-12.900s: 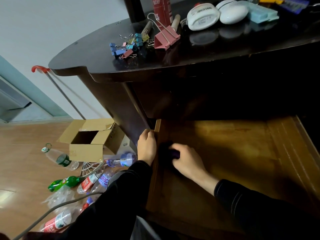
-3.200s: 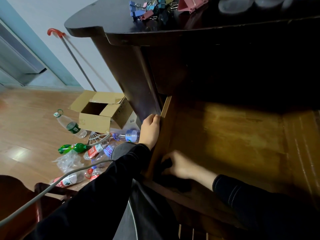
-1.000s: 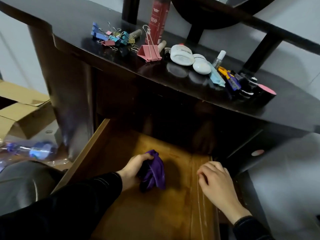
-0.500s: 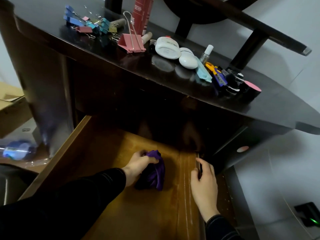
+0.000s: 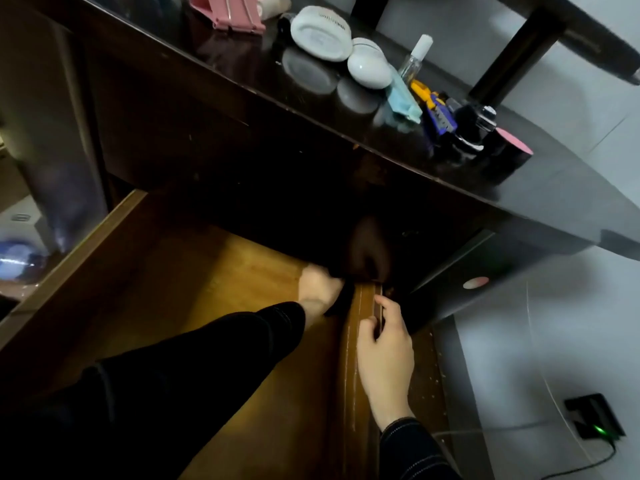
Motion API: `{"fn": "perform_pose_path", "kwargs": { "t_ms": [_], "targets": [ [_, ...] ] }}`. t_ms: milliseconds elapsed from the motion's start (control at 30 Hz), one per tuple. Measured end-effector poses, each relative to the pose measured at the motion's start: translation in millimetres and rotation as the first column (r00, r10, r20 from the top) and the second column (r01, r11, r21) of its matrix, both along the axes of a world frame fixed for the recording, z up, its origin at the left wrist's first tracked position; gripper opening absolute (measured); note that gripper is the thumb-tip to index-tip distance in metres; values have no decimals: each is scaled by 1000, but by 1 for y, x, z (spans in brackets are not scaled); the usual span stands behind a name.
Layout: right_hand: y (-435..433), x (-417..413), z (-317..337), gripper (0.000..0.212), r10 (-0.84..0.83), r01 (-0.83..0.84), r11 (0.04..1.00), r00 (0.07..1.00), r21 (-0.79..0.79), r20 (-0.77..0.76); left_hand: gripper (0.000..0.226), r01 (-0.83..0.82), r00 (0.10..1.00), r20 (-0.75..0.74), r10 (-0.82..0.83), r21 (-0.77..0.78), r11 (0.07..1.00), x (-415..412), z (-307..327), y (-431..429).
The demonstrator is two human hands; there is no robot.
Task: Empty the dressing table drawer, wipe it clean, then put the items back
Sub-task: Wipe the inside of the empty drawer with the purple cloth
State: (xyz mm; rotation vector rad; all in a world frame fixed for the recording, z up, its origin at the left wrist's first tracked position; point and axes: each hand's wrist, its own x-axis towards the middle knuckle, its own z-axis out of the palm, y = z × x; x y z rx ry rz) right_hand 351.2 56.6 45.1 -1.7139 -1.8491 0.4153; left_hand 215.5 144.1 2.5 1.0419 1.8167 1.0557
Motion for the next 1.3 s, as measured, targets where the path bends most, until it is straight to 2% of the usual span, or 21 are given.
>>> {"fn": "perform_pose_path", "kwargs": {
  "t_ms": [133,200,267,333,400,467,533,600,733,833,933,1000,1033,1100,1167,1200,1267,1300],
  "targets": [
    [1,0,-2,35,-8,8,1000,1000,4,-4,21,167,975,-155,-159,44,985,7,-6,4],
    [0,0,-2,35,-15,15,1000,1000,-1,-2,26,260,935,-254,-245,26,965,-4,-9,6],
    [0,-1,-2,35,-10,10,1000,1000,-18,-7,28,316,909,-279,-309,-22,949,-13,-7,9],
    [0,-1,-1,35,-7,7,1000,1000,-28,-7,22,314,922,-214,-322,-73,947,-19,3,11],
    [-1,-1,0,35,-7,8,1000,1000,-25,5,13,267,957,-108,-269,-36,963,-19,8,15],
    [-2,-2,1,36,-6,7,1000,1000,-21,6,30,216,975,-51,-214,35,976,-14,14,17],
    [-2,-2,2,36,-3,3,1000,1000,-24,-3,30,168,985,-46,-164,107,980,-7,12,15],
    [-1,-2,3,36,-2,1,1000,1000,-23,-2,11,179,983,-50,-175,82,981,-3,3,10],
    [-3,-2,5,36,0,0,1000,1000,-25,-4,24,256,960,-117,-253,7,967,-14,-8,5],
    [-3,-2,5,37,-1,0,1000,1000,-19,-11,10,200,979,-35,-200,16,980,-17,4,9],
    [-2,-3,5,37,-5,5,1000,1000,-16,-18,24,127,991,28,-130,92,988,-9,6,13],
    [-3,-4,5,36,-9,8,1000,1000,-11,-17,9,164,986,22,-167,78,983,-8,4,8],
    [-3,-4,5,36,-10,10,1000,1000,-7,-14,10,198,980,-15,-198,41,979,-11,0,8],
    [-4,-4,5,36,-6,6,1000,1000,-2,-7,26,273,958,-89,-274,-27,962,-19,-4,9],
    [-4,-3,4,36,-4,4,1000,1000,0,-1,29,312,941,-119,-318,-68,948,-22,-3,10],
    [-3,-3,4,36,-8,8,1000,1000,2,1,25,298,943,-135,-303,-57,953,-22,3,11],
    [-3,-3,3,36,-13,13,1000,1000,5,7,5,188,982,-41,-187,45,981,-15,11,12],
    [-3,-3,3,36,-15,15,1000,1000,6,10,6,144,990,-10,-143,107,984,-11,13,11]
  ]
}}
